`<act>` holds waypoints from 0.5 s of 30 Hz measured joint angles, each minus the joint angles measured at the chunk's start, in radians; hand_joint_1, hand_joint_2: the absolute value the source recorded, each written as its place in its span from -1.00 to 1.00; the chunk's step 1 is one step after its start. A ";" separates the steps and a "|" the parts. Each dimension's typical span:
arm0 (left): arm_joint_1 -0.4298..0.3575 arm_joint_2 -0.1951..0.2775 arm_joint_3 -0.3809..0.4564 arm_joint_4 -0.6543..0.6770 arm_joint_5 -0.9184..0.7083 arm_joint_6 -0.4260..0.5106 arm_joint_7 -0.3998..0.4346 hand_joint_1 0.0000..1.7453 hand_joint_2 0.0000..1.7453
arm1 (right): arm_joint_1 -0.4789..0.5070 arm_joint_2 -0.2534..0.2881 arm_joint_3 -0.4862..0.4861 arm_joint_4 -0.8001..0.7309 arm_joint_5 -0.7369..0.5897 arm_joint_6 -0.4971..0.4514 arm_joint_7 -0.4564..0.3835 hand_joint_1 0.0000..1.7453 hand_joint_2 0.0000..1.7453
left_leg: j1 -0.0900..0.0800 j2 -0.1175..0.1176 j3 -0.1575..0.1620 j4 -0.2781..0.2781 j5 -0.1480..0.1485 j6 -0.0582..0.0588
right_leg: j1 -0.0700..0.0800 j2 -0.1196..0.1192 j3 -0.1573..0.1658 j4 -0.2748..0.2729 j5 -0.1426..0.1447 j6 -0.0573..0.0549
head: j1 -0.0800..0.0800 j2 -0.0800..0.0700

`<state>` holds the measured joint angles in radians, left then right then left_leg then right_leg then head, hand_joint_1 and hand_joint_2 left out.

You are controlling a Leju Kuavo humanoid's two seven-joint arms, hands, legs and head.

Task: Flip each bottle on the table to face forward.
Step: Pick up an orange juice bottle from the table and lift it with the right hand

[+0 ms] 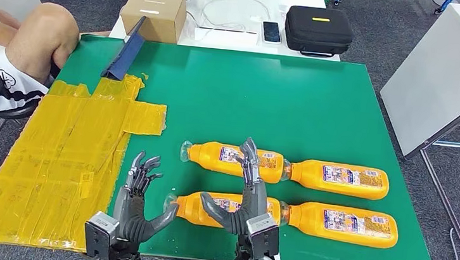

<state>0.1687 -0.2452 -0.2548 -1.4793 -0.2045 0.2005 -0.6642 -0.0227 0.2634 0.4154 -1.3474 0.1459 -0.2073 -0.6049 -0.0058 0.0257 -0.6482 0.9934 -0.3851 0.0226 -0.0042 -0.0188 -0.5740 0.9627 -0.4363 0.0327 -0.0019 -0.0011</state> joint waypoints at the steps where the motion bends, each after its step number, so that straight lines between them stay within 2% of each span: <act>1: -0.001 0.001 -0.001 0.002 0.000 0.002 0.000 -1.00 1.00 | 0.000 0.000 -0.001 0.000 0.004 -0.004 0.000 -1.00 1.00 | 0.000 0.000 0.000 0.000 0.000 0.000 | 0.000 0.000 0.000 0.000 0.000 0.000 | 0.000 0.000; 15: -0.006 0.017 -0.004 0.007 0.010 0.016 0.002 -1.00 1.00 | -0.002 -0.005 -0.007 0.000 0.130 -0.103 0.070 -1.00 1.00 | 0.000 0.000 0.000 0.000 0.000 0.000 | 0.000 0.000 0.009 0.000 0.000 0.000 | 0.000 0.000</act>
<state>0.1630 -0.2281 -0.2591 -1.4718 -0.1941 0.2162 -0.6619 -0.0243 0.2586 0.4087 -1.3474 0.2763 -0.3103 -0.5345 -0.0056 0.0257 -0.6478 0.9934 -0.3848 0.0227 -0.0041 -0.0188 -0.5651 0.9630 -0.4360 0.0329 -0.0020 -0.0011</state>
